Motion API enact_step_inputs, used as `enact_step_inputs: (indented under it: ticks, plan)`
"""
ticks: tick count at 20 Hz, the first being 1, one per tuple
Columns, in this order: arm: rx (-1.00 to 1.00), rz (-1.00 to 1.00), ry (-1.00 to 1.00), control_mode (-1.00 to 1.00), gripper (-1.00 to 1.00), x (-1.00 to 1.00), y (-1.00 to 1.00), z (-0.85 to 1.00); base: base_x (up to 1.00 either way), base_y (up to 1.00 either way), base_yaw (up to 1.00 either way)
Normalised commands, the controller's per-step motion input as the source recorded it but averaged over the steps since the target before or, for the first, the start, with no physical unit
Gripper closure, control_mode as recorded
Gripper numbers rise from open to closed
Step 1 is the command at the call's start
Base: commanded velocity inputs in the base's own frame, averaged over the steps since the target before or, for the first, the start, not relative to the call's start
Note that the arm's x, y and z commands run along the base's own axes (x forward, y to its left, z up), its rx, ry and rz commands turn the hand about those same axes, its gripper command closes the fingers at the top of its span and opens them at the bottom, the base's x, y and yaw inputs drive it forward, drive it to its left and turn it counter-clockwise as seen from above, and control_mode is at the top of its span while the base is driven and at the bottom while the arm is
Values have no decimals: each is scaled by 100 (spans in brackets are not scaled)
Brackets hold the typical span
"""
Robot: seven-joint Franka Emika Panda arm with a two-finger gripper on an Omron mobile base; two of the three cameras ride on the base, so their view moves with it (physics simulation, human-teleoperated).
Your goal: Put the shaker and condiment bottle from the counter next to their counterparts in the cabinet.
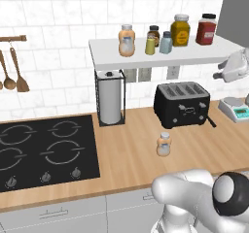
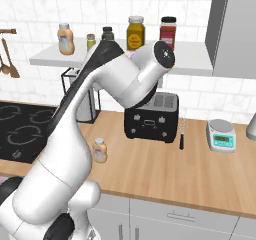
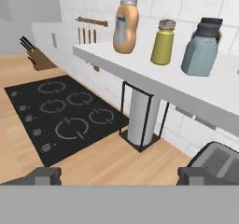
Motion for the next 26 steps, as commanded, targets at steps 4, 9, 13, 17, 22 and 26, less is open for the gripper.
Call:
enact_step_inputs:
  ticks: [4, 9, 13, 17, 22, 26]
  plan:
    - [0, 0, -2, -100, -100, -81, 0, -64, 0, 0, 0]
    - [-1, 0, 0, -100, -100, -31, 9, -78, 0, 0, 0]
    - [0, 0, 2, -100, -100, 0, 3, -79, 0, 0, 0]
    - [2, 0, -3, -100, -100, 0, -2, -94, 0, 0, 0]
    - [6, 14, -14, -100, -100, 0, -7, -98, 0, 0, 0]
    - [14, 10, -5, -100, -100, 1, 0, -57, 0, 0, 0]
